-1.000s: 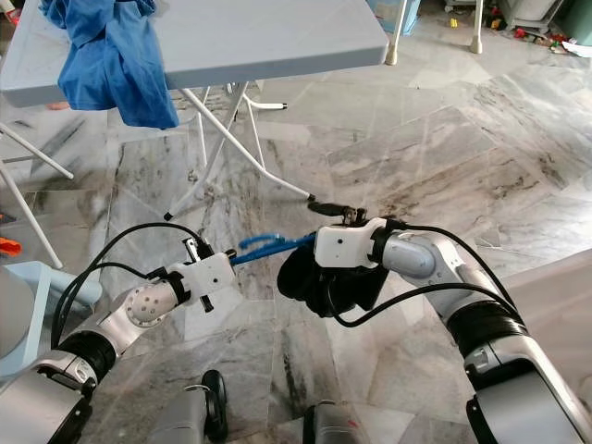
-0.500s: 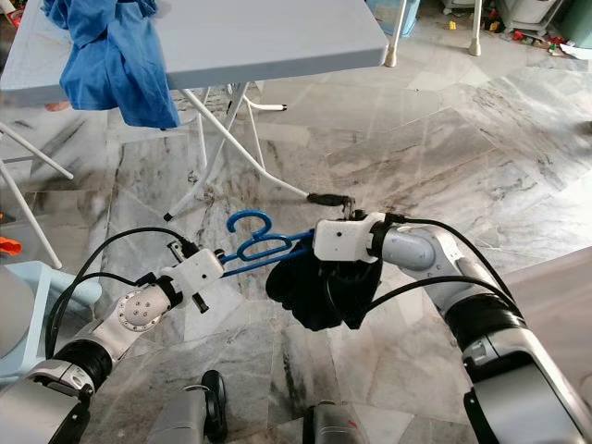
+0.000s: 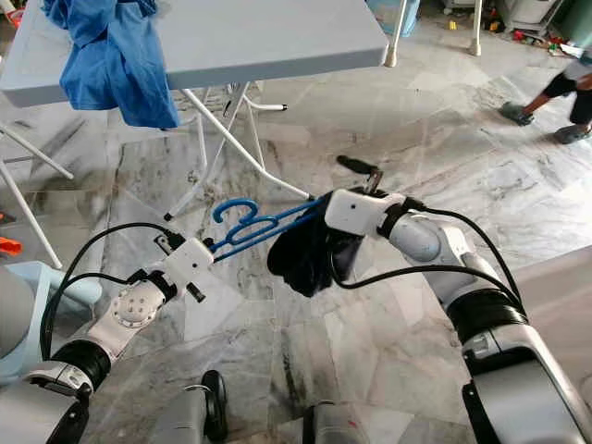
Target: Hang hanger
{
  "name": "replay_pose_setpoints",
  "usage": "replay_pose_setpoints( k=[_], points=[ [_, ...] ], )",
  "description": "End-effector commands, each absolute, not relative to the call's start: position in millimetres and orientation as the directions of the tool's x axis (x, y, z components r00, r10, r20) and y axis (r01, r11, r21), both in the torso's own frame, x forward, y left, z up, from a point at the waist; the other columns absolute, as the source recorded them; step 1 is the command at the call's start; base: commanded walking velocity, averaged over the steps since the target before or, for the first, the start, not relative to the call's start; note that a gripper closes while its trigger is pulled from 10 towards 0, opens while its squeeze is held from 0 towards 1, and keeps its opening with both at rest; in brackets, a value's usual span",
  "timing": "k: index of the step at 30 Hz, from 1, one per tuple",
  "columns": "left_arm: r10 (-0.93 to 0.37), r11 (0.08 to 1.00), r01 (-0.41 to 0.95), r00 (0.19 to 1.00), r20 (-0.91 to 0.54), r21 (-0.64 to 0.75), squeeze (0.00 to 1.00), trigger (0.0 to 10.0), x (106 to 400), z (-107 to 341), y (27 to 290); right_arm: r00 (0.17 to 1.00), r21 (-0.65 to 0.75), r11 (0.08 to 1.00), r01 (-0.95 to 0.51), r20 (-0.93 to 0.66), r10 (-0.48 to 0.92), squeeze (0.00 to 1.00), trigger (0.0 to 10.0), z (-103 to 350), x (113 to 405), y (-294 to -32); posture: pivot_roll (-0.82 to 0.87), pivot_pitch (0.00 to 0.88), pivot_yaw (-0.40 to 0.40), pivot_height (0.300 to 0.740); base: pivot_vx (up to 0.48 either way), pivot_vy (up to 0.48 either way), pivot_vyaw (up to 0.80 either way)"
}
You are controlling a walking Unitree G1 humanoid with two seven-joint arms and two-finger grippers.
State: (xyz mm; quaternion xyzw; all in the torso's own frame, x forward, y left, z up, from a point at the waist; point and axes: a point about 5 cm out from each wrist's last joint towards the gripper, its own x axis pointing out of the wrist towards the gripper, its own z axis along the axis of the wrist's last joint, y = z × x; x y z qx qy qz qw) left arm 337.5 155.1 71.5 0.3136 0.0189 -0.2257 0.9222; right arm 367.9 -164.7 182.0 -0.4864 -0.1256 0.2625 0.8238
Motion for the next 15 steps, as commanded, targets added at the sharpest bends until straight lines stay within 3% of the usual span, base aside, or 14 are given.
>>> replay_pose_setpoints(
  k=[1,12,15],
  points=[
    [-0.400,0.724,0.416,0.903,-0.156,0.550,0.00,0.0,336,72,155,0.835,-0.857,0.406,-0.316,-0.048,0.549,1.00,10.0,176,365,-165,-0.10,0.238,-0.026,0.740,0.000,0.000,0.00],
    [-0.402,0.723,0.407,0.905,-0.140,0.558,0.00,0.0,337,74,153,0.812,-0.841,0.420,-0.340,-0.037,0.583,0.99,10.0,173,362,-153,-0.10,0.241,-0.023,0.740,0.000,0.000,0.00],
    [-0.385,0.733,0.381,0.916,-0.118,0.564,0.00,0.0,339,77,154,0.796,-0.819,0.443,-0.364,-0.028,0.604,0.90,10.0,174,360,-149,-0.10,0.240,-0.023,0.740,0.000,0.000,0.00]
  ],
)
